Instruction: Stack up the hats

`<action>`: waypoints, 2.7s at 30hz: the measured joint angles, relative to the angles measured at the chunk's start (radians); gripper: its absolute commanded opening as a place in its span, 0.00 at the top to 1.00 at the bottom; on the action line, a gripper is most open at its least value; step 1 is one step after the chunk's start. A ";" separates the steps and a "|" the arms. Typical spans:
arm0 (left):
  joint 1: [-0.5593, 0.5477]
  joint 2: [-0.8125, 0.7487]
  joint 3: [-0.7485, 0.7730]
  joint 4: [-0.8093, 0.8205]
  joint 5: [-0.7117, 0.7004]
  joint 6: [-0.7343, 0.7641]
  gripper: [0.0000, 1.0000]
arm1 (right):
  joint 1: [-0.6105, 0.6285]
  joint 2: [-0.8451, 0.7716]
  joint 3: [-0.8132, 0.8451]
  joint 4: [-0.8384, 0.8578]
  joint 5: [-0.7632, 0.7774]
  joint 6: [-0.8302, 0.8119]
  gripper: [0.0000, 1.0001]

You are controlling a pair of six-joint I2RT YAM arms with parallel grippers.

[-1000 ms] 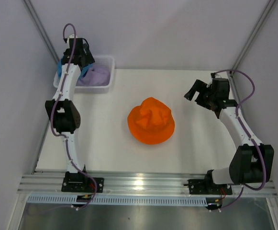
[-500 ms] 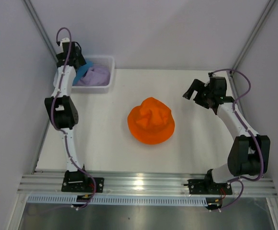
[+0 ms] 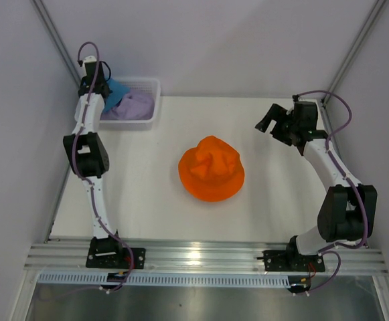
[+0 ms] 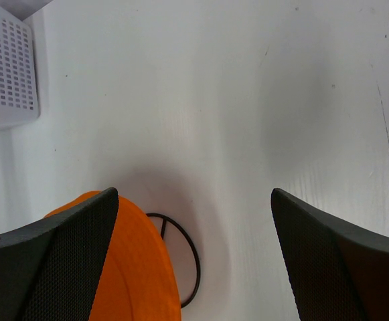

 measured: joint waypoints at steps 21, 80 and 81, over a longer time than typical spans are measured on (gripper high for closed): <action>-0.129 -0.623 -0.138 -0.059 0.187 -0.009 0.99 | -0.001 -0.131 0.008 0.085 -0.076 0.034 0.00; -1.337 -1.072 -1.201 0.160 -0.211 -0.122 0.50 | -0.029 -0.566 -0.365 -0.078 -0.087 0.186 0.01; -1.341 -1.072 -1.207 0.154 -0.219 -0.132 0.43 | -0.025 -0.569 -0.367 -0.076 -0.088 0.196 0.00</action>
